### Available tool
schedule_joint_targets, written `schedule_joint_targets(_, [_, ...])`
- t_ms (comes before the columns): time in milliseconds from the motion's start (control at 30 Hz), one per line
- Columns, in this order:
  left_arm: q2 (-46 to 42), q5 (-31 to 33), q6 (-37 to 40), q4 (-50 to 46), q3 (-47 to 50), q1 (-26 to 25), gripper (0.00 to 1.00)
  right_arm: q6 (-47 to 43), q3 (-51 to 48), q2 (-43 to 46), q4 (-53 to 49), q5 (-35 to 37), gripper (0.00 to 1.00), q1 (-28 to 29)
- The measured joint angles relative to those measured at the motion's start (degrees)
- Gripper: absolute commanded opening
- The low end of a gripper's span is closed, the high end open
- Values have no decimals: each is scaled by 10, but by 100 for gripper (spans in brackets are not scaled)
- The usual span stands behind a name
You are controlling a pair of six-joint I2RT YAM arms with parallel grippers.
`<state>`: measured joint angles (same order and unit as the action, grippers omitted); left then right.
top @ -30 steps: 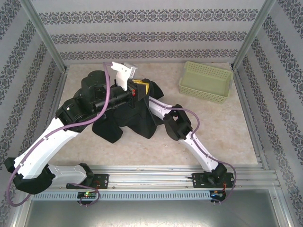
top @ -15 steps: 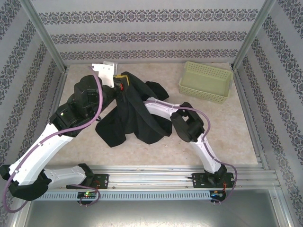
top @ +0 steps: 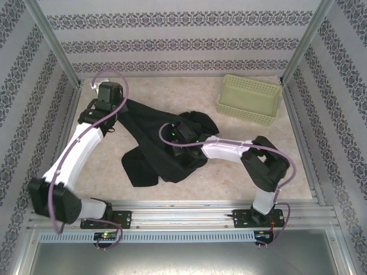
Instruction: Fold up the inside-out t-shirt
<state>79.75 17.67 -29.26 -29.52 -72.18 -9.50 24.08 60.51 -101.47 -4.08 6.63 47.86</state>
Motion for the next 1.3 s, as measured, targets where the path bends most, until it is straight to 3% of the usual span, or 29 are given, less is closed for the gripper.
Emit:
schedule_joint_targets(100, [82, -42, -18, -2, 11, 35, 5, -7, -49, 45, 53, -26, 0, 4])
schedule_joint_targets(233, [171, -116, -32, -2, 13, 40, 7, -9, -87, 72, 107, -50, 0, 4])
schedule_joint_targets(367, [175, -170, -42, 7, 52, 38, 29, -7, -105, 76, 135, -57, 0, 4])
schedule_joint_targets(567, [13, -222, -56, 67, 211, 0, 58, -4, -109, 77, 153, -57, 0, 4])
schedule_joint_targets(767, [-216, -266, -42, 187, 362, -170, 76, -4, -108, 77, 155, -59, 0, 4])
schedule_joint_targets(900, [-285, -280, -27, 268, 424, -216, 77, -5, -101, 73, 154, -58, 0, 10])
schedule_joint_targets(1067, [-239, -319, -23, 350, 430, -217, 75, -5, -81, 63, 149, -48, 0, 31])
schedule_joint_targets(1300, [-170, -344, -27, 413, 424, -216, 53, -8, -80, 59, 133, -24, 0, 33])
